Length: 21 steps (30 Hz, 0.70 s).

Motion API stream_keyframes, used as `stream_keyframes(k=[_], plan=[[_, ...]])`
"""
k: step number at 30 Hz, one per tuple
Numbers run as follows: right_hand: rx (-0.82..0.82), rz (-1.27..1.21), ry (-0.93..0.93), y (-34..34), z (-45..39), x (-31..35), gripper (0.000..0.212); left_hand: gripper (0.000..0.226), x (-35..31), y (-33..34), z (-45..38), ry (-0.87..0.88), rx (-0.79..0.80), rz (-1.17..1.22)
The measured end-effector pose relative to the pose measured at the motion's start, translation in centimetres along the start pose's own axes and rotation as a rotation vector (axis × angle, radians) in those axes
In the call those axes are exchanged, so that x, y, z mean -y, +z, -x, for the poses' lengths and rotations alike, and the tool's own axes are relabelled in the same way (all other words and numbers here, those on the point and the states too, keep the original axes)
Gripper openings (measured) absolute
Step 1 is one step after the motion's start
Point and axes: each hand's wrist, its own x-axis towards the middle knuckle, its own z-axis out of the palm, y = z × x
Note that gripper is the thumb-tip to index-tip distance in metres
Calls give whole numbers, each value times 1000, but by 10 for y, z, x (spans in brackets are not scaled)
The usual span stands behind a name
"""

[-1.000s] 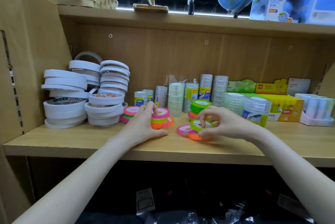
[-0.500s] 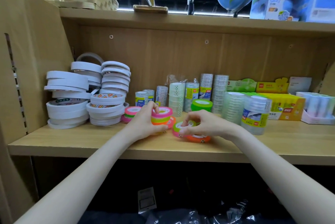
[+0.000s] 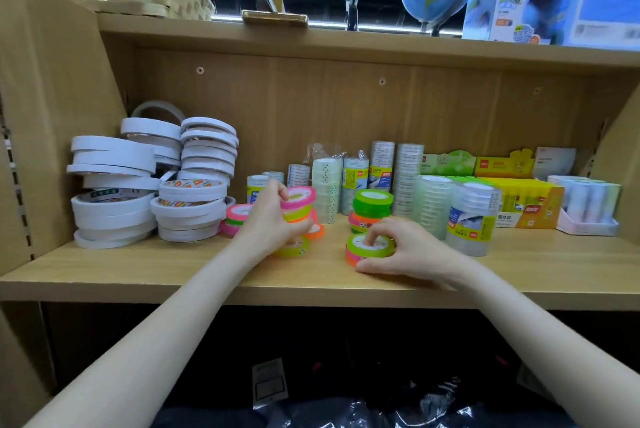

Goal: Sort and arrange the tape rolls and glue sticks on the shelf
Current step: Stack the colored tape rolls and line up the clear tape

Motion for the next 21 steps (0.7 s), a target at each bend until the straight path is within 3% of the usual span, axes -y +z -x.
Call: stream_keyframes(k=[2, 6, 9, 14, 21], plan=[[-17, 3, -3, 0, -7, 4, 28, 43, -1, -13, -2, 29, -28, 26], [-146, -110, -46, 6, -42, 21, 27, 45, 7, -28, 9, -21, 130, -75], [-216, -130, -26, 14, -78, 31, 30, 45, 14, -24, 19, -8, 161, -126], [26, -79, -43, 37, -103, 28, 34, 56, 12, -24, 20, -37, 174, -148], [59, -48, -17, 22, -66, 20, 25, 54, 10, -26, 15, -72, 256, -178]])
